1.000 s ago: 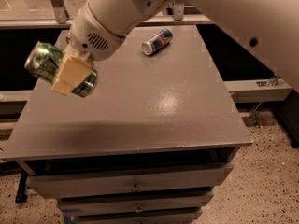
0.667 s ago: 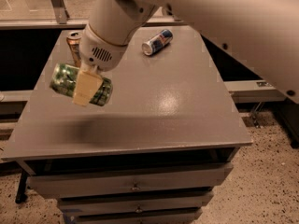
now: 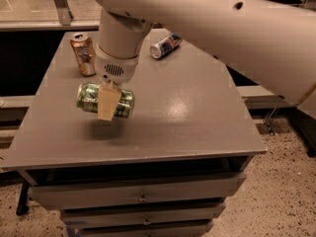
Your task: Knock green can over
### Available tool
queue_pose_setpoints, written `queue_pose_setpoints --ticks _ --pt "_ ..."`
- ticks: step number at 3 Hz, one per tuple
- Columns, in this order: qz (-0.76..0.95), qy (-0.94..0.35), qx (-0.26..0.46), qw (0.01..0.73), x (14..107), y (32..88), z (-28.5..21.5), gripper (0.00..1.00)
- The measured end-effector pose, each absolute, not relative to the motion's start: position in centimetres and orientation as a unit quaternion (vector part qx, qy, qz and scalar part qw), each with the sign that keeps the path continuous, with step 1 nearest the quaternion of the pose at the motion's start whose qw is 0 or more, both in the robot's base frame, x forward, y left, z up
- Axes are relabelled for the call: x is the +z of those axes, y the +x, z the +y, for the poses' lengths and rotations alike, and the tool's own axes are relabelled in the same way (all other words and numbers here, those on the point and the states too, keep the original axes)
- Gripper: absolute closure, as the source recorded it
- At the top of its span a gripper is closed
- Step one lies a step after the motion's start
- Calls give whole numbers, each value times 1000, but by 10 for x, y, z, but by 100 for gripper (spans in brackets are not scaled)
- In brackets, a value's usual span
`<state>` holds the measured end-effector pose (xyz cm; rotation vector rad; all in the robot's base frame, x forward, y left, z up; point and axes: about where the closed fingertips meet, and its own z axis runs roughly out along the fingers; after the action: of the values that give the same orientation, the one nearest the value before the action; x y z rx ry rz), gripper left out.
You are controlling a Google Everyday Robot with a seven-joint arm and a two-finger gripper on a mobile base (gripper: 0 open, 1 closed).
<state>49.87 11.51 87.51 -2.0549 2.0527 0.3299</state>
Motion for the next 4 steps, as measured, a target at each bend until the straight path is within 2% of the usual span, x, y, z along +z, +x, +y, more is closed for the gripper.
queue_pose_setpoints --ticks 1,4 --pt "708 -694 94 95 863 500 108 83" --pt "718 -687 85 76 843 492 103 13"
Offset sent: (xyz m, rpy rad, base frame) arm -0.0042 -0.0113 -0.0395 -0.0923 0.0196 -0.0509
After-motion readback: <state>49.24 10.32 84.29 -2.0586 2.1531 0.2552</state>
